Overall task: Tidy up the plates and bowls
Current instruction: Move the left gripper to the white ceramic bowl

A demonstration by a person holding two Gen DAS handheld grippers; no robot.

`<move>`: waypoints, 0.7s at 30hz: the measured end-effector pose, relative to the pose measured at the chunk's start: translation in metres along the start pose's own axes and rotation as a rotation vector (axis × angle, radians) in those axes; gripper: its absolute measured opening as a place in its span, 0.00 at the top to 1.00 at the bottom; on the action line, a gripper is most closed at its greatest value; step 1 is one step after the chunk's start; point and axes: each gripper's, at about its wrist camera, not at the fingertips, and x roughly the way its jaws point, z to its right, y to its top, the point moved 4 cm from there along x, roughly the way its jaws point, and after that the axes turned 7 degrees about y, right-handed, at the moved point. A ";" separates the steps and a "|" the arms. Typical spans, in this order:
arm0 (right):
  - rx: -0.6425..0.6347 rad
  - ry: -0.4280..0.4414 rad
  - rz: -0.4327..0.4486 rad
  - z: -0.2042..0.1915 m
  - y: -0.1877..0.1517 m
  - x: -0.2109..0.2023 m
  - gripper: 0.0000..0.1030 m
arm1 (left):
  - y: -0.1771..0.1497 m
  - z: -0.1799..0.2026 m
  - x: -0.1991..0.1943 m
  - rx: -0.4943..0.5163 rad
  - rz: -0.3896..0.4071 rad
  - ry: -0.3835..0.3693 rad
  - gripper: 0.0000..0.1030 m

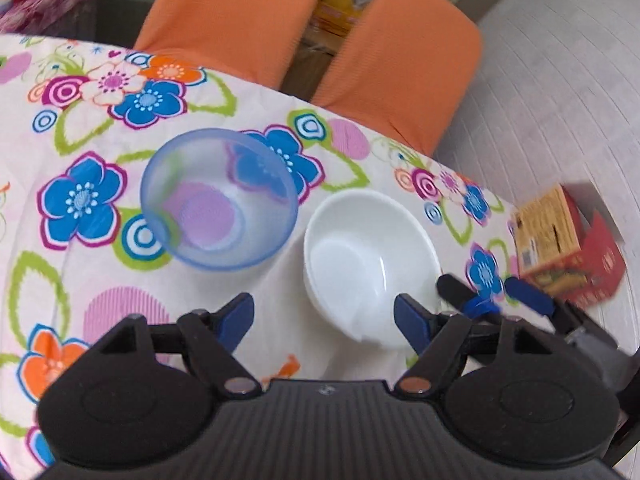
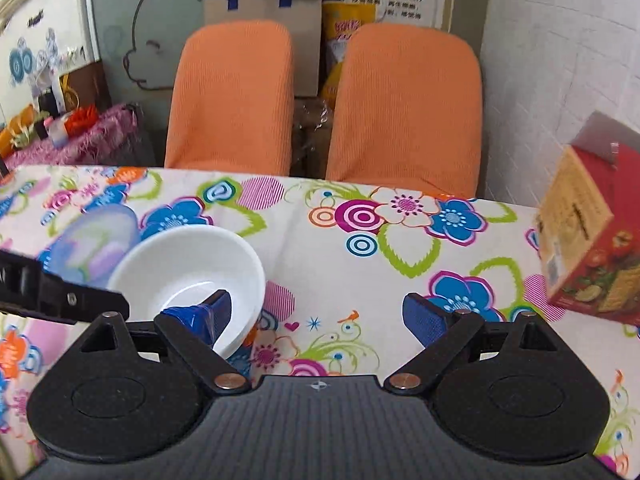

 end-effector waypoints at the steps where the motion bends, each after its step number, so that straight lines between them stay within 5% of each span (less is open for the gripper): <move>1: -0.015 0.003 -0.010 0.000 0.002 0.009 0.22 | 0.003 0.003 0.006 -0.035 -0.011 0.010 0.25; 8: -0.116 0.059 -0.035 -0.007 0.003 0.044 0.23 | 0.008 0.003 0.033 -0.175 -0.045 0.102 0.28; 12: -0.135 0.121 -0.042 -0.009 -0.002 0.051 0.23 | 0.011 0.005 0.040 -0.157 -0.040 0.073 0.44; 17: -0.107 0.213 -0.042 -0.020 -0.004 0.054 0.25 | 0.011 0.014 0.045 -0.084 -0.028 0.088 0.78; 21: -0.122 0.207 -0.048 -0.028 -0.007 0.046 0.26 | 0.012 0.009 0.044 -0.066 -0.034 0.067 0.89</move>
